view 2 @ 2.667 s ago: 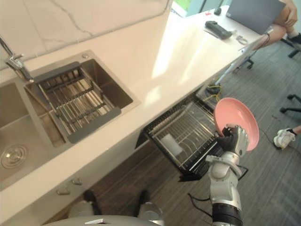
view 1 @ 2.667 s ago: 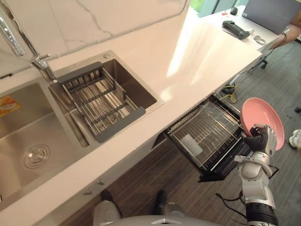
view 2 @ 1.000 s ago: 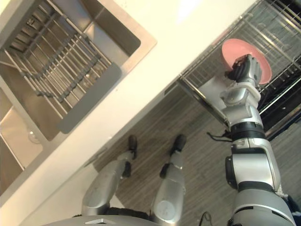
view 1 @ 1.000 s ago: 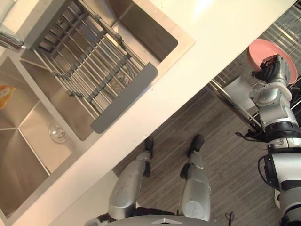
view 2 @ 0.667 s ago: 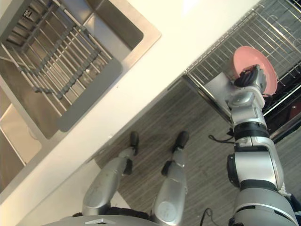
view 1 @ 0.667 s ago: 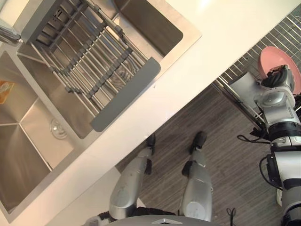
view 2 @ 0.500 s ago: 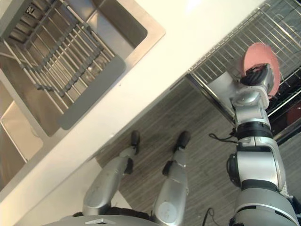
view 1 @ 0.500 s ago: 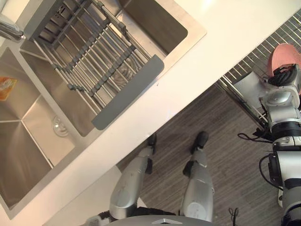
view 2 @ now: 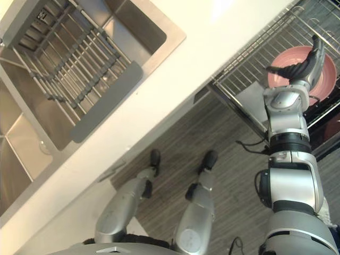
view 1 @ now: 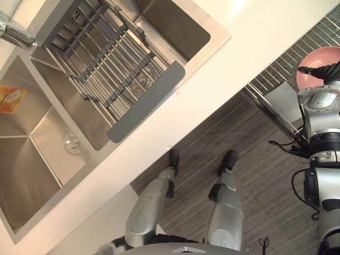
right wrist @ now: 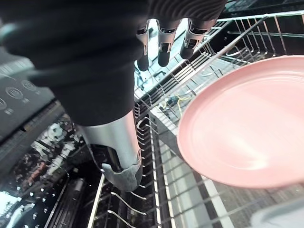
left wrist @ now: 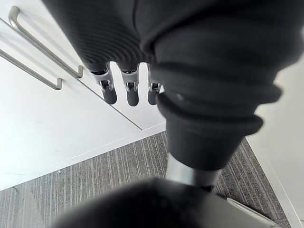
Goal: Walk over to the sink, pick up the cup, carry it to the dishwasher, place the cup inside the dishwasher, then close the dishwasher door
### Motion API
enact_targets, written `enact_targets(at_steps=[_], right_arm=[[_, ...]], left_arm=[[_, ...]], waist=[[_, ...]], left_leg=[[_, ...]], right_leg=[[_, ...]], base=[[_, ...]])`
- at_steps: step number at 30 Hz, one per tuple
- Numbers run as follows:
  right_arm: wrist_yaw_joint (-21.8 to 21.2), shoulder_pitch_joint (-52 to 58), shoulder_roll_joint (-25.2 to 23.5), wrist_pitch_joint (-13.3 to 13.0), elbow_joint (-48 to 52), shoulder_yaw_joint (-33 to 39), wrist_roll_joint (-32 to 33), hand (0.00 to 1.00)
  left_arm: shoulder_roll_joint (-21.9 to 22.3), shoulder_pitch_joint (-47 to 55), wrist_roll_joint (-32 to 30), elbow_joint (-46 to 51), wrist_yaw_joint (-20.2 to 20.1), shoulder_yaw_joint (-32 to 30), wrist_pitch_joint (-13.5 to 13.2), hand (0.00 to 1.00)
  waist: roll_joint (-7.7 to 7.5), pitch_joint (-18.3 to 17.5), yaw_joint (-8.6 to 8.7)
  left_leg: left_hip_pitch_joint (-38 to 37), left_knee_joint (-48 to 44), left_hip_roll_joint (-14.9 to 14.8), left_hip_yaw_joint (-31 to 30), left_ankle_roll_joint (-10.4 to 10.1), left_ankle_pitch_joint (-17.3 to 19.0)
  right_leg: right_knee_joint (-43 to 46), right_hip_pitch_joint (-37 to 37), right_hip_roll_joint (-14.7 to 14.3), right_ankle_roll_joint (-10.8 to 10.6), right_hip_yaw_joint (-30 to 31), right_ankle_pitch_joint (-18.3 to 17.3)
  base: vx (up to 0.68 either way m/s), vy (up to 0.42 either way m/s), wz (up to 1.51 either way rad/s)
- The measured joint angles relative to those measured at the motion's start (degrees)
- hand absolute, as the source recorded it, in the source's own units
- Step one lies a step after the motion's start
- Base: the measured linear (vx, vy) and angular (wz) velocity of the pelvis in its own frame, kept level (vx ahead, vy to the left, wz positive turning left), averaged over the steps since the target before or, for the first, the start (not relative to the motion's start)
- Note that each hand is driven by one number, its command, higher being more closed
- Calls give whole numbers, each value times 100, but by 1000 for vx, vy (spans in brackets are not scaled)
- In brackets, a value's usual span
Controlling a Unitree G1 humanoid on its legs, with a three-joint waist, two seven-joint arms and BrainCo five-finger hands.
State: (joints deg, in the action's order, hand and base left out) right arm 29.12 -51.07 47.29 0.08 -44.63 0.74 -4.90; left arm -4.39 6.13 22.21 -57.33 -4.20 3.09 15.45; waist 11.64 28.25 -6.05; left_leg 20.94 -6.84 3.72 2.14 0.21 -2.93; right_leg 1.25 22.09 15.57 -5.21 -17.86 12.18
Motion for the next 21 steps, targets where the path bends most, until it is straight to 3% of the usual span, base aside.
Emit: enact_targets(at_steps=[7, 10, 13, 15, 17, 21], right_arm=[[-4, 71, -16, -1, 422, 44, 56, 0], [7, 394, -208, -16, 1188, 603, 288, 0], [11, 1059, -343, -18, 1752, 1292, 763, 0], [5, 1654, -505, -65, 1934, 1971, 1288, 0], [-22, 2303, -592, -186, 1911, 2651, 1791, 0], [-262, 3355, -618, -675, 1408, 3830, 2859, 0]], left_arm=[[3, 15, -16, -1, 11, -62, -48, 0], [-6, 52, -117, 25, 11, -136, -66, 0], [-31, 211, -195, 301, -6, -512, -92, 0], [-88, 338, -219, 385, -3, -767, -86, 0], [-140, 459, -215, 400, 1, -1004, -84, 0], [-229, 719, -210, 372, 3, -1251, 30, 0]], waist=[[-24, 16, 43], [-115, 74, 172], [-369, 116, 287], [-633, 67, 421], [-897, -84, 579], [-1223, -513, 873]], left_leg=[[-308, 171, -16, 12, -21, -37], [-543, 344, -47, 32, -54, -57], [-809, 416, -121, 111, -69, -35], [-1020, 426, -193, 198, -105, 57], [-1112, 351, -258, 250, -152, 180], [-1270, 153, -332, 285, -187, 406]], right_leg=[[-68, -246, -24, 1, -1, -1], [-172, -429, -74, -4, 6, 0], [-298, -684, -173, -28, 56, 10], [-359, -857, -266, -44, 154, 11], [-436, -989, -328, -50, 174, 0], [-555, -1244, -412, -54, 195, -13]], base=[[-10, -63, -3], [34, -72, -9], [72, -71, -18], [108, -65, -29], [129, -62, -25], [101, -46, -15]])
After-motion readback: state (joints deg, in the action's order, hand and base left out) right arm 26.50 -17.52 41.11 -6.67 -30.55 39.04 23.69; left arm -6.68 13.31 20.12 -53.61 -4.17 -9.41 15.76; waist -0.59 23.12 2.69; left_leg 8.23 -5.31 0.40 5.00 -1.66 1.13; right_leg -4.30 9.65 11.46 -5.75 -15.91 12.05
